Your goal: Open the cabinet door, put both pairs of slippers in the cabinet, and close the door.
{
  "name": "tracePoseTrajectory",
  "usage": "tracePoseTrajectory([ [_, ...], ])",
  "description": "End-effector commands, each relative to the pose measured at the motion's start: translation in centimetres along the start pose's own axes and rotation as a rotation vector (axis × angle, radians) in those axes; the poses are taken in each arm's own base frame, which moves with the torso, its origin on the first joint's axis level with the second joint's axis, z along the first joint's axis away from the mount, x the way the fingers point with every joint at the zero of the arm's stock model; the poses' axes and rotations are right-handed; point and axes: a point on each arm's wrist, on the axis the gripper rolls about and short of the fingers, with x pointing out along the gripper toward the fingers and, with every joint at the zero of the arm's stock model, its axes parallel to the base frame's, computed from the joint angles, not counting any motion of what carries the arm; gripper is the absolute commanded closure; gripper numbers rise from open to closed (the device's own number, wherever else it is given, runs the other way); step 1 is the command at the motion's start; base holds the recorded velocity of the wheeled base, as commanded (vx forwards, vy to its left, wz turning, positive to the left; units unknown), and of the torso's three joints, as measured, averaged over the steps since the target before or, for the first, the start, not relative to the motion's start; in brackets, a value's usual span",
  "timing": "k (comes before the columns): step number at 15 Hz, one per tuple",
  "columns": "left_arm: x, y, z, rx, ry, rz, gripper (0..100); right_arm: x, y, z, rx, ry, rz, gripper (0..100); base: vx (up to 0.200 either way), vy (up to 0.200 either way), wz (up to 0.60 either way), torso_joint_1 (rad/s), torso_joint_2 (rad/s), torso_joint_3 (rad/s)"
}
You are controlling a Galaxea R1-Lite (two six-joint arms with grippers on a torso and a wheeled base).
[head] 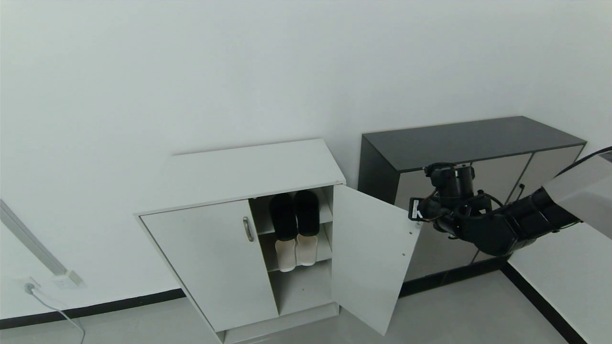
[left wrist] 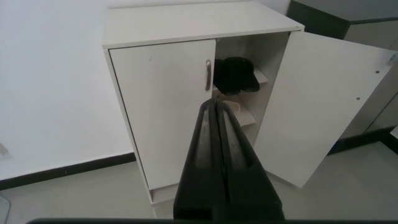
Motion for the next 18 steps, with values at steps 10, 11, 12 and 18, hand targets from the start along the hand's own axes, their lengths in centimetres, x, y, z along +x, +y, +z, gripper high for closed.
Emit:
tracePoseTrajectory([
  [10,0.0,0.0,0.0,0.0,0.001,0.001,100,3.5,-1.9,-0.8,0.06,0.038,0.007,100,0.0,0.0,0.0,0.0,0.0,0.0],
  [11,0.0,0.0,0.0,0.0,0.001,0.001,100,3.5,-1.9,-0.8,0.06,0.04,0.006,100,0.0,0.0,0.0,0.0,0.0,0.0],
  [12,0.0,0.0,0.0,0.0,0.002,0.001,100,3.5,-1.8,-0.9,0.059,0.042,0.007,100,0.0,0.0,0.0,0.0,0.0,0.0],
  [18,0.0,0.0,0.0,0.0,0.001,0.001,100,1.7,-0.4,-1.1,0.034,0.068,0.041,100,0.0,0.0,0.0,0.0,0.0,0.0],
])
